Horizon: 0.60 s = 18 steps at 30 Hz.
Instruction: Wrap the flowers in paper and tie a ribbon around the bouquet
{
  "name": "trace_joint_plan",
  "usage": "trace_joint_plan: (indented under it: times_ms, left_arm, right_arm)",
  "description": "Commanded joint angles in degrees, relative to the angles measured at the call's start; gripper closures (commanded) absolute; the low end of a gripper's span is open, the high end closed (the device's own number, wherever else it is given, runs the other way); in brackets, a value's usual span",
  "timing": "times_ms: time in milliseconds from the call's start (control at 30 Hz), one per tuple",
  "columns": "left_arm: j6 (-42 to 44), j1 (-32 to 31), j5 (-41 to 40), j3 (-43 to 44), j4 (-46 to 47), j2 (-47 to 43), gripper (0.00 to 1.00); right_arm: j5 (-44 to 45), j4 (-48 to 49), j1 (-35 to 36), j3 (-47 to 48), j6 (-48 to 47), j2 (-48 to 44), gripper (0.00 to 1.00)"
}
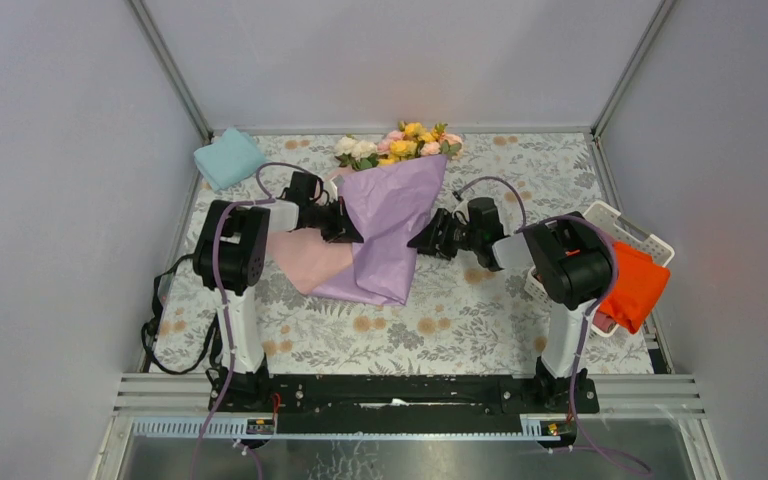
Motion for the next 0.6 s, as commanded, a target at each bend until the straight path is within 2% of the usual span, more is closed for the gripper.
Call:
trace_joint_plan:
  times_ms: [0, 33, 67, 133, 300, 433, 567]
  left_arm:
    - [3.39, 0.3, -7.83, -3.23, -3.52, 0.72, 1.0]
    - [3.34, 0.29, -8.1, -3.68, -3.53, 0.62, 1.0]
    - [3.11, 0.33, -8.18, -4.14, -3.63, 0.61, 1.0]
    - [2.4, 0.29, -7.84, -5.14, -3.78, 0.61, 1.0]
    - [1.06, -0.67, -6.2, -8.93, -4.59, -0.97, 1.0]
    - [1.13, -4.1, -5.09, -12.69, -6.24, -3.43, 1.0]
    - [-1.35, -7.09, -2.8, -15.52, -5.21, -4.44, 1.0]
  right_arm:
    - [-3.52, 9.44, 0.05, -1.69, 8.17, 3.08, 0.57]
    - [-2.96, 8.02, 0.06, -2.13, 7.15, 2.43, 0.74]
    - [-2.31, 6.57, -0.02, -2.61, 5.84, 1.58, 0.84]
    - [-0.98, 3.82, -0.45, -3.91, 3.62, -0.64, 0.98]
    - [0.37, -8.36, -2.55, -6.29, -3.62, -6.16, 1.0]
    - [0.6, -20.92, -3.95, -8.19, -10.69, -10.82, 1.0]
    - [5.05, -30.41, -7.21, -10.41, -14.08, -15.41, 0.98]
